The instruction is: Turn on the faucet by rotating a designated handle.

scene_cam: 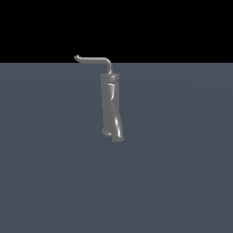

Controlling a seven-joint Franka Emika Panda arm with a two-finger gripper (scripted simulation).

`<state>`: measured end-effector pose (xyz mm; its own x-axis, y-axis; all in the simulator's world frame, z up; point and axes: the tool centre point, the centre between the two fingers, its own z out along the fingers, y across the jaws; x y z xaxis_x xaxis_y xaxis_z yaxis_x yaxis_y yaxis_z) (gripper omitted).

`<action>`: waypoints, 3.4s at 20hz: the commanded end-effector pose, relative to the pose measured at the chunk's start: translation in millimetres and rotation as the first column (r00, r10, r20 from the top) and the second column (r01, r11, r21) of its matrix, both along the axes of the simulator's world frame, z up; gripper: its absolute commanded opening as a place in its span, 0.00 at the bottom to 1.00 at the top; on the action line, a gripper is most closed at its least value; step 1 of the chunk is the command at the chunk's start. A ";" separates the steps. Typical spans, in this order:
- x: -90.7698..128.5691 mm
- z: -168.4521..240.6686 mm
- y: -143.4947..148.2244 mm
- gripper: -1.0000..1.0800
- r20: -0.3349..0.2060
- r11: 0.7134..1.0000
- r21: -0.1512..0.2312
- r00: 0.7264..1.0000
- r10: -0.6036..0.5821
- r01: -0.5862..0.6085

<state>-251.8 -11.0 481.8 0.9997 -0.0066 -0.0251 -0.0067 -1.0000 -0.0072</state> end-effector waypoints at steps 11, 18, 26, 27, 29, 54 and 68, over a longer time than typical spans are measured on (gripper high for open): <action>6.6 8.5 1.9 0.00 0.017 0.998 -0.042 0.999 0.044 -0.043; 12.5 7.9 3.0 0.00 0.017 0.999 -0.039 1.000 0.016 -0.016; 34.5 5.8 7.9 0.00 0.020 0.997 -0.033 0.997 -0.076 0.077; 38.4 5.3 8.8 0.00 0.021 0.995 -0.032 0.996 -0.092 0.093; 46.9 4.0 10.9 0.00 0.022 0.991 -0.030 0.992 -0.128 0.129; 177.1 -42.2 52.0 0.00 0.021 0.772 -0.010 0.772 -0.636 0.636; 244.2 -90.8 82.6 0.00 0.019 0.533 -0.008 0.533 -0.846 0.846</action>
<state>-14.7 67.9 397.0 0.5573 -0.8303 -0.0059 -0.8303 -0.5573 0.0008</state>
